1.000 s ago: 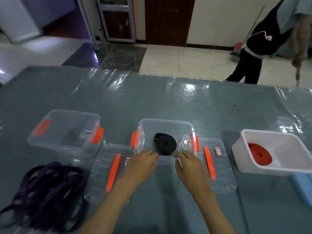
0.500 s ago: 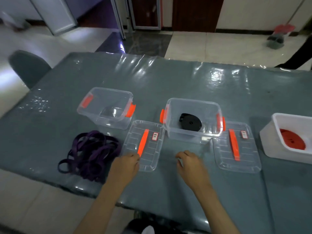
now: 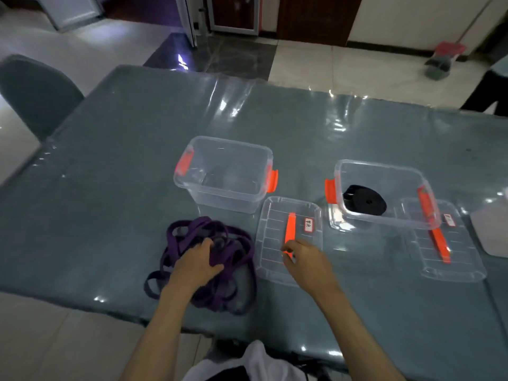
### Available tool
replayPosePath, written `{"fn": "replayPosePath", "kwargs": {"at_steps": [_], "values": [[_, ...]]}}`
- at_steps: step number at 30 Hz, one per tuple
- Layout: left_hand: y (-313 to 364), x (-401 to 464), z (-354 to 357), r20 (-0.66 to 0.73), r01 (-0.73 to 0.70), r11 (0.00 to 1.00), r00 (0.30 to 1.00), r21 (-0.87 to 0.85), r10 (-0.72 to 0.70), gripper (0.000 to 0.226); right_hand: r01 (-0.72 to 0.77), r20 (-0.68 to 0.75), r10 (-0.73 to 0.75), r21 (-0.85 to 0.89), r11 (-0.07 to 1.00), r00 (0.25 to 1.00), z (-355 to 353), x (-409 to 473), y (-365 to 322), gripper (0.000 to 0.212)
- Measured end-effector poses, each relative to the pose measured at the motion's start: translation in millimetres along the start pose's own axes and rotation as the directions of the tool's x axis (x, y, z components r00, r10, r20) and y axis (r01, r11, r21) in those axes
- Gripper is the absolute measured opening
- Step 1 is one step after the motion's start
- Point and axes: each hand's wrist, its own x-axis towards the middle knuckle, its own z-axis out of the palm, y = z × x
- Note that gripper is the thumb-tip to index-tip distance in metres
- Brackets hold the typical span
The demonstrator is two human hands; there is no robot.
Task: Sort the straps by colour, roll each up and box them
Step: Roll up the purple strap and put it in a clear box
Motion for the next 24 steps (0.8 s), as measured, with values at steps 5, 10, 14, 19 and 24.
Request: {"fn": "replayPosePath", "kwargs": {"at_steps": [5, 10, 14, 19, 24], "values": [[-39, 23, -15, 0.086, -0.013, 0.979, 0.996, -0.206, 0.032, 0.011, 0.001, 0.045, -0.006, 0.110, 0.994, 0.999, 43, 6, -37, 0.038], [-31, 31, -44, -0.058, -0.104, 0.828, 0.995, -0.550, 0.087, 0.014, 0.078, 0.072, -0.104, 0.304, 0.950, 0.992, 63, 13, -65, 0.067], [-19, 29, -65, -0.156, -0.224, 0.714, 0.974, -0.663, 0.161, 0.021, 0.055, 0.077, -0.136, 0.640, 0.766, 0.988, 64, 21, -96, 0.069], [6, 21, -93, -0.250, -0.356, 0.513, 0.931, -0.781, 0.266, 0.018, 0.115, -0.044, -0.121, 0.715, 0.690, 0.992, 38, 43, -126, 0.028], [14, 11, -125, -0.263, -0.416, 0.293, 0.856, -0.861, 0.444, 0.041, 0.213, -0.270, 0.002, 0.766, 0.607, 0.963, -7, 57, -149, 0.025]]}}
